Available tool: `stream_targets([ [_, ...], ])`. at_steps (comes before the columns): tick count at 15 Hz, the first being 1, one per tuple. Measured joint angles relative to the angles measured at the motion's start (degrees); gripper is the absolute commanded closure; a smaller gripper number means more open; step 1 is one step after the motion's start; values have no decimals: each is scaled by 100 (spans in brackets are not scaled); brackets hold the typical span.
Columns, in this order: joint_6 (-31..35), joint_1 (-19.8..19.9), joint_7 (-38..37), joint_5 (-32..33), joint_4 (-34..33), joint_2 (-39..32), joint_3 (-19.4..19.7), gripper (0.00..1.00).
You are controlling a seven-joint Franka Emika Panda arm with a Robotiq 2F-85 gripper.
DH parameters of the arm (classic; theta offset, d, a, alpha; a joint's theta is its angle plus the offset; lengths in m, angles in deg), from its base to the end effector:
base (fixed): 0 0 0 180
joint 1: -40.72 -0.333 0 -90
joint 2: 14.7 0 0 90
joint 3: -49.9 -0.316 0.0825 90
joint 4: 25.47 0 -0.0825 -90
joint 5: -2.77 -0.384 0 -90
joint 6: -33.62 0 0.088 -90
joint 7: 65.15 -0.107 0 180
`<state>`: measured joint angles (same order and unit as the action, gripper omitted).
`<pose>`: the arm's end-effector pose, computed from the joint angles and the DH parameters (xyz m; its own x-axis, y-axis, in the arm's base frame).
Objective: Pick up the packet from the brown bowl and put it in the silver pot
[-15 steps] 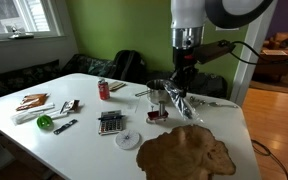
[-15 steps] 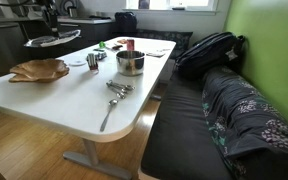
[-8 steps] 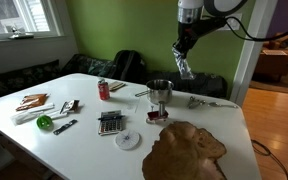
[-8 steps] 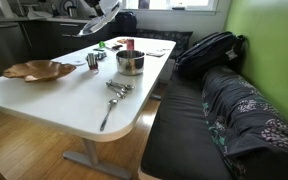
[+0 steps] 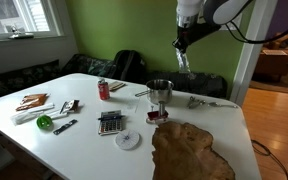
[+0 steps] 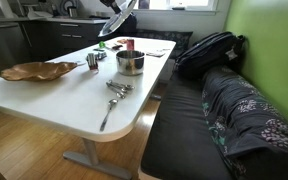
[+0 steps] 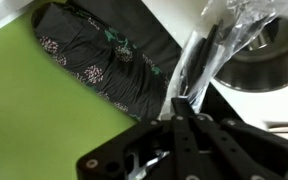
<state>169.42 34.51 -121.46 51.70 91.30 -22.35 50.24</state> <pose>0.5946 0.0525 0.4019 0.8422 -0.1611 0.5146 -0.3779 -0.8570 0.3502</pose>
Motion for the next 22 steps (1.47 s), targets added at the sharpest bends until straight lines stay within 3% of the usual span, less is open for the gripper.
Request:
stream_targets([
  [4, -310, -21, -869, 826, -981, -1074, 109, 100],
  [10, -1189, -466, -927, 846, -2796, -2581, 97, 100],
  [11, -1283, -551, -927, 846, -3029, -2763, 100, 96],
  [12, -1379, -624, -927, 846, -3252, -2928, 104, 73],
  [15, -1657, -756, -927, 846, -3799, -3319, 121, 64],
  [21, -1815, -780, -847, 660, -4174, -3468, 112, 18],
  [22, -1746, -735, -650, 465, -4128, -3388, 33, 36],
])
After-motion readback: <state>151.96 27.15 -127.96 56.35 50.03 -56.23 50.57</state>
